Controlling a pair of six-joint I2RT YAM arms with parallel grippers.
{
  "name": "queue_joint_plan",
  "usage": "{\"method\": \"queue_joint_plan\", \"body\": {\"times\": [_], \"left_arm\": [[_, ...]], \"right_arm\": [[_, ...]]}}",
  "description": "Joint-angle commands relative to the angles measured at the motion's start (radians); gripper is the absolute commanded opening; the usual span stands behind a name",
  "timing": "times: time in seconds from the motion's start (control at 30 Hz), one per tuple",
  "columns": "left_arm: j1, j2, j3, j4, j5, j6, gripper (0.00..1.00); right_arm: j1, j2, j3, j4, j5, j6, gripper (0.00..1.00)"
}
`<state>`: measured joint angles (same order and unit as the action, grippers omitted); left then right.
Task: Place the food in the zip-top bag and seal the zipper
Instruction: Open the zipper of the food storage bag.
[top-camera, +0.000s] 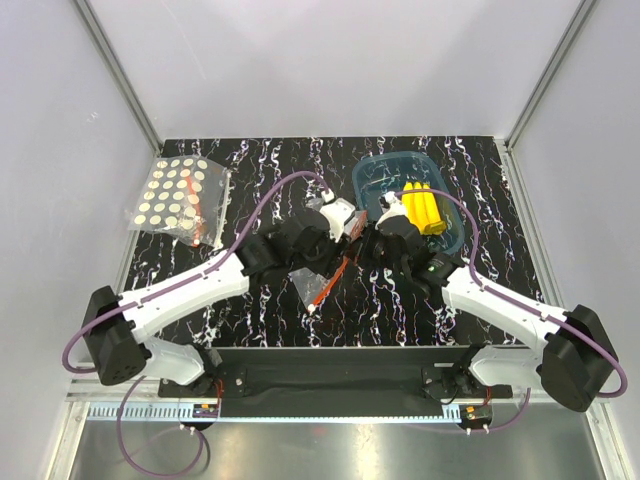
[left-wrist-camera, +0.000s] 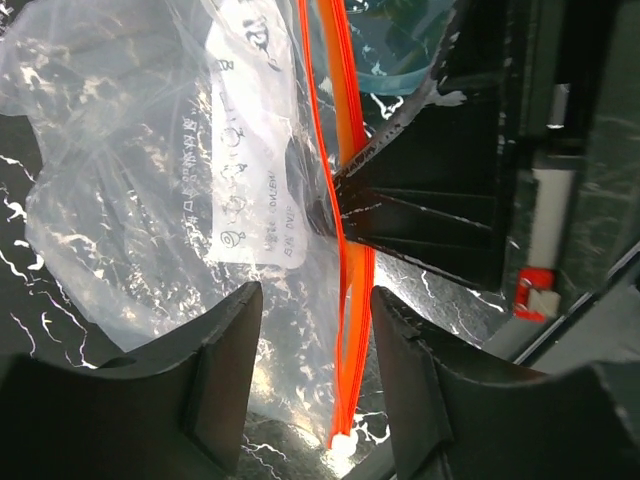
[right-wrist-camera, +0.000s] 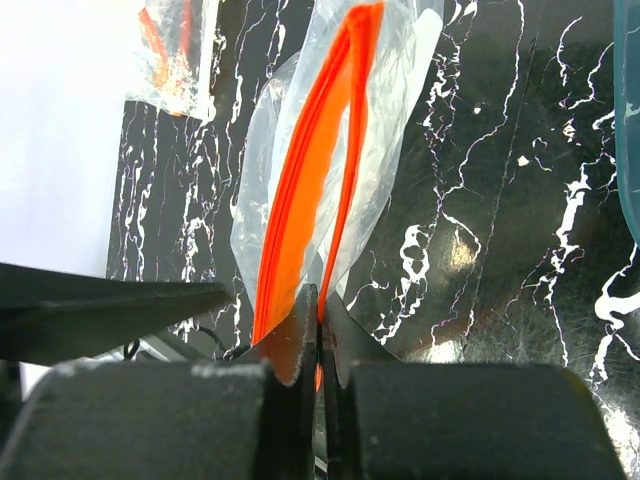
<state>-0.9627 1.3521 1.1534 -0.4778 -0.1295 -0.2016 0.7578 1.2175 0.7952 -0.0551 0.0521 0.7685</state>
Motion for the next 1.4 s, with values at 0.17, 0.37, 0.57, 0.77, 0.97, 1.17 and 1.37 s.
{"method": "queue_joint_plan", "body": {"times": [0.17,0.37,0.57,0.77,0.97,1.17,1.37], "left_arm": [[-0.007,0.061,0.042,0.036,-0.018,0.013,0.35],[-0.016,0.074,0.071,-0.011,-0.126,-0.007,0.00],[-0.083,0.123,0.236,-0.272,-0.401,-0.031,0.00],[-0.096,0.168,0.350,-0.470,-0.642,-0.125,0.00],[-0.097,0.189,0.394,-0.588,-0.843,-0.194,0.00],[-0.102,0.243,0.367,-0.547,-0.886,-0.197,0.00],[-0.102,0.182,0.226,-0.333,-0.714,-0.144,0.00]], "right_arm": [[0.012,-0.033,0.041,0.008,0.014,0.015,0.00],[0.012,-0.035,0.044,-0.035,0.044,0.029,0.00],[0.011,-0.006,0.036,-0.092,0.124,0.060,0.00],[0.012,0.023,-0.008,-0.072,0.155,0.081,0.00],[0.012,0.037,-0.054,-0.034,0.158,0.098,0.00],[0.012,0.033,-0.108,0.078,0.100,0.092,0.11],[0.012,-0.013,-0.140,0.060,0.120,0.084,0.24]]}}
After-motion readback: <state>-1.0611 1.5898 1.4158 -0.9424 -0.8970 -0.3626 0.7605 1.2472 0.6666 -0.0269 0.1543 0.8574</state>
